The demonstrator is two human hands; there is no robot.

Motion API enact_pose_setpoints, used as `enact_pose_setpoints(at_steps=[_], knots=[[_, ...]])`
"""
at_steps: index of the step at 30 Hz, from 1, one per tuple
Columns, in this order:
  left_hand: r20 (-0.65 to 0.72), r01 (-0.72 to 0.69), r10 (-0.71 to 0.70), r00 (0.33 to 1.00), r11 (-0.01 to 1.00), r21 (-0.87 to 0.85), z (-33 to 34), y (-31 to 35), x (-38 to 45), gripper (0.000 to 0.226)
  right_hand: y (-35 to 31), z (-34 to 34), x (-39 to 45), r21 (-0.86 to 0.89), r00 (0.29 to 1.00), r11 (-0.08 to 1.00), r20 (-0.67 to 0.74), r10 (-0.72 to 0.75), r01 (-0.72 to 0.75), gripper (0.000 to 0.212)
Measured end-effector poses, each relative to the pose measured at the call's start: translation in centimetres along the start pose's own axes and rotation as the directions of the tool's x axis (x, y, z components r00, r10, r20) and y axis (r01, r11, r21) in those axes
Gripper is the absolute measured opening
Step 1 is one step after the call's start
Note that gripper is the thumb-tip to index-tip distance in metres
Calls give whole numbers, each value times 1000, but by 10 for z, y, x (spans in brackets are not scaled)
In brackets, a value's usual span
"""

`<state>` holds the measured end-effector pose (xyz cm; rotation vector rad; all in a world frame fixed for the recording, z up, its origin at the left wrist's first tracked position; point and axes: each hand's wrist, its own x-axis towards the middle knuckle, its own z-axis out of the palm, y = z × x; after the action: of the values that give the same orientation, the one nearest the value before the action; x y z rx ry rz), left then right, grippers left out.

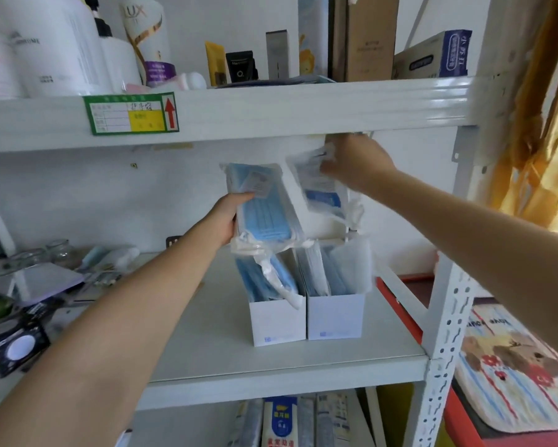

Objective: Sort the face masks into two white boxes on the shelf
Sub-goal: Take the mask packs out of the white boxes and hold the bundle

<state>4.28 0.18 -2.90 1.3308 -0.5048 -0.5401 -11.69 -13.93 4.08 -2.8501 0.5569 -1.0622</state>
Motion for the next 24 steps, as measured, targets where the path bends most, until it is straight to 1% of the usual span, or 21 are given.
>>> enact_pose_setpoints(at_steps=[1, 2, 3, 5, 6, 7, 8, 9, 11, 12, 13, 14, 15, 16, 18, 20, 21, 23, 24], knots=[[-19, 6, -6, 1000, 1000, -12, 3, 0, -2, 20, -2, 7, -5, -81, 985, 990, -124, -124, 114, 21], [-35, 7, -8, 999, 999, -38, 6, 0, -3, 15, -1, 17, -11, -173, 921, 948, -244, -303, 266, 16], [-50, 2, -6, 999, 997, -78, 10, 0, -4, 13, -2, 26, -19, -243, 830, 881, -304, -467, 406, 13], [-65, -11, 0, 998, 983, -183, 16, -1, -5, 19, -3, 46, -32, -341, 633, 711, -325, -703, 615, 20], [-68, -23, 9, 998, 977, -210, 18, -1, -5, 24, -2, 57, -36, -391, 552, 630, -304, -777, 671, 25], [-74, -39, 24, 997, 976, -213, 19, -2, -4, 27, -4, 67, -40, -422, 486, 561, -279, -828, 713, 28], [-71, -57, 43, 997, 976, -212, 20, -3, -6, 30, -7, 75, -45, -431, 443, 509, -252, -860, 745, 33], [-67, -72, 59, 996, 975, -209, 22, -4, -9, 33, -12, 83, -48, -420, 424, 486, -238, -874, 766, 39], [-44, -95, 86, 995, 955, -280, 23, -5, -15, 40, -21, 92, -51, -345, 435, 500, -252, -864, 794, 50], [-32, -101, 96, 995, 937, -336, 23, -5, -19, 46, -25, 94, -52, -298, 444, 512, -268, -855, 806, 50], [-13, -104, 107, 994, 921, -376, 23, -5, -22, 55, -30, 94, -53, -260, 447, 516, -282, -849, 816, 45], [7, -98, 109, 994, 919, -382, 22, -4, -26, 66, -35, 92, -54, -230, 451, 521, -298, -842, 822, 36], [20, -100, 113, 993, 934, -342, 21, -4, -28, 74, -40, 89, -53, -195, 468, 537, -310, -827, 821, 25], [26, -104, 117, 993, 947, -305, 22, -3, -34, 79, -45, 87, -51, -149, 501, 565, -321, -804, 811, 16], [15, -110, 116, 993, 967, -230, 24, 0, -43, 81, -59, 83, -47, -47, 571, 621, -345, -745, 782, 10], [-16, -113, 113, 993, 966, -232, 24, 5, -48, 85, -72, 77, -45, 81, 637, 654, -343, -691, 752, 10], [-31, -127, 123, 992, 963, -239, 22, 5, -49, 84, -77, 74, -43, 141, 663, 661, -339, -667, 737, 11], [-57, -188, 180, 982, 937, -294, 13, 4, -48, 76, -80, 68, -41, 213, 689, 662, -344, -638, 719, 11], [-52, -211, 205, 977, 928, -308, 9, 3, -48, 69, -79, 65, -41, 227, 678, 646, -365, -638, 729, 9]])
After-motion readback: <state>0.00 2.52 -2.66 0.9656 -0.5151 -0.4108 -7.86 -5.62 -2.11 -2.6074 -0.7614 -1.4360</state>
